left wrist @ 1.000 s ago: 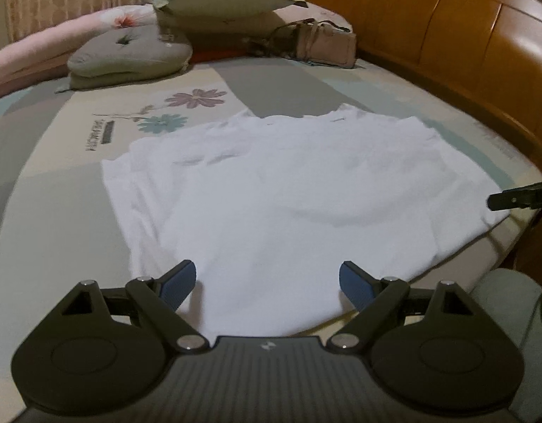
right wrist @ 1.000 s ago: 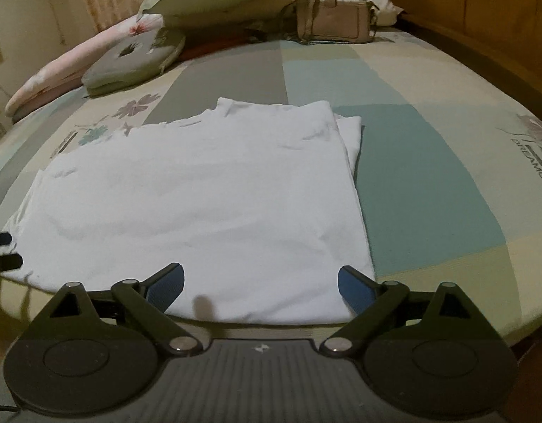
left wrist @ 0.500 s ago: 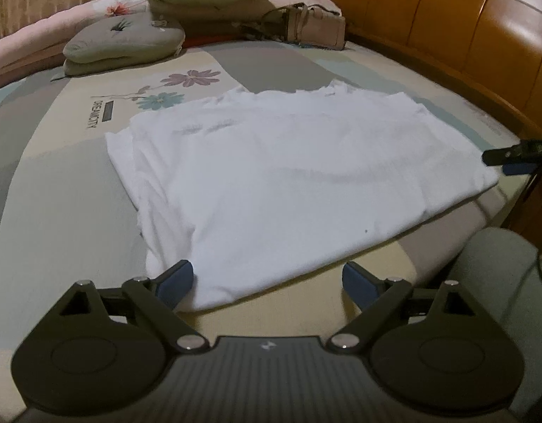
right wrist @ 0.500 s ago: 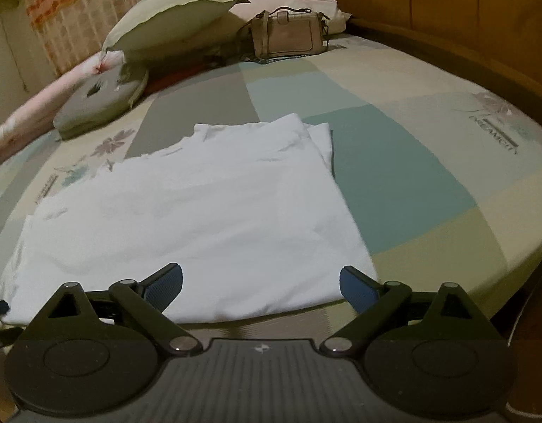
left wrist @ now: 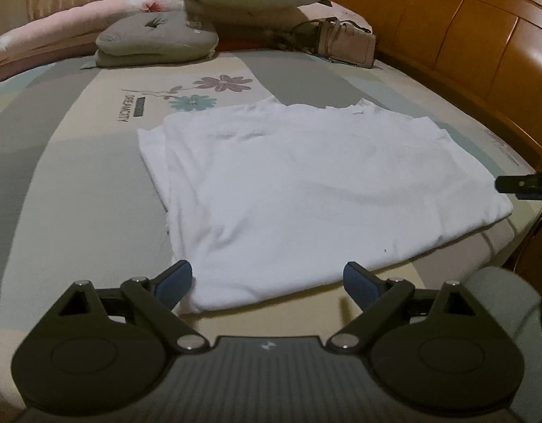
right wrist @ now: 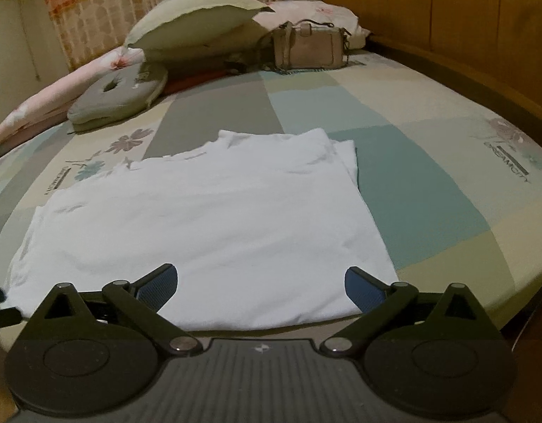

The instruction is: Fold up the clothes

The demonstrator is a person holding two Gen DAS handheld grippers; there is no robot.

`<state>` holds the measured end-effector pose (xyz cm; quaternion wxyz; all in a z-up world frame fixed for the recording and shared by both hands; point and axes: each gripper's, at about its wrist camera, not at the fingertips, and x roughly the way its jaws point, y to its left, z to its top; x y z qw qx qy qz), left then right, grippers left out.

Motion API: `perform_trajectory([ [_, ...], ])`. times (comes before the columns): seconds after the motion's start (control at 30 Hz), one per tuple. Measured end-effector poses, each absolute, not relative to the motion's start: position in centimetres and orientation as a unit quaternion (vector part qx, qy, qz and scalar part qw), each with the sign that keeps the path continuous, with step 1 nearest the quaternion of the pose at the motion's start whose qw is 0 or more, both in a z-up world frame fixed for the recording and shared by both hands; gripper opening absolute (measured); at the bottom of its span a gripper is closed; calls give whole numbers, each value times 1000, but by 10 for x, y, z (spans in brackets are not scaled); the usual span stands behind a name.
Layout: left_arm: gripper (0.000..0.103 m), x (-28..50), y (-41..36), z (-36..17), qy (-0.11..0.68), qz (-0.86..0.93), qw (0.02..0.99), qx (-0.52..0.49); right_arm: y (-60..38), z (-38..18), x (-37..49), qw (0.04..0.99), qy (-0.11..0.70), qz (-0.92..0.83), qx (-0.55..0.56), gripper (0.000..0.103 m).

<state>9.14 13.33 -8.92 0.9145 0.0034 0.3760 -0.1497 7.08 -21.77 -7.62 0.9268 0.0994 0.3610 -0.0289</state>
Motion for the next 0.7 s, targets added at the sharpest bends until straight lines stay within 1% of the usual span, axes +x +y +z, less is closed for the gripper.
perform_trajectory([
  [0.1,93,91,133,-80,367,-125,921,11,-211,-78,90,924,372,-19,90,103],
  [0.3,93,96,134,-65,348,-102,932,2,-183,-71,154,927,365,27,76,103],
  [0.4,93,100,133,-64,347,-92,933,1,-168,-79,188,926,368,38,74,103],
  [0.5,93,106,132,-67,351,-81,933,4,-154,-99,217,920,389,20,49,103],
  [0.57,93,111,131,-71,357,-75,931,5,-144,-115,227,915,403,11,16,103],
  [0.6,93,113,131,-73,359,-74,930,5,-139,-118,225,919,394,9,0,103],
  [0.7,93,118,130,-77,363,-76,929,8,-140,-121,214,924,381,28,9,103],
])
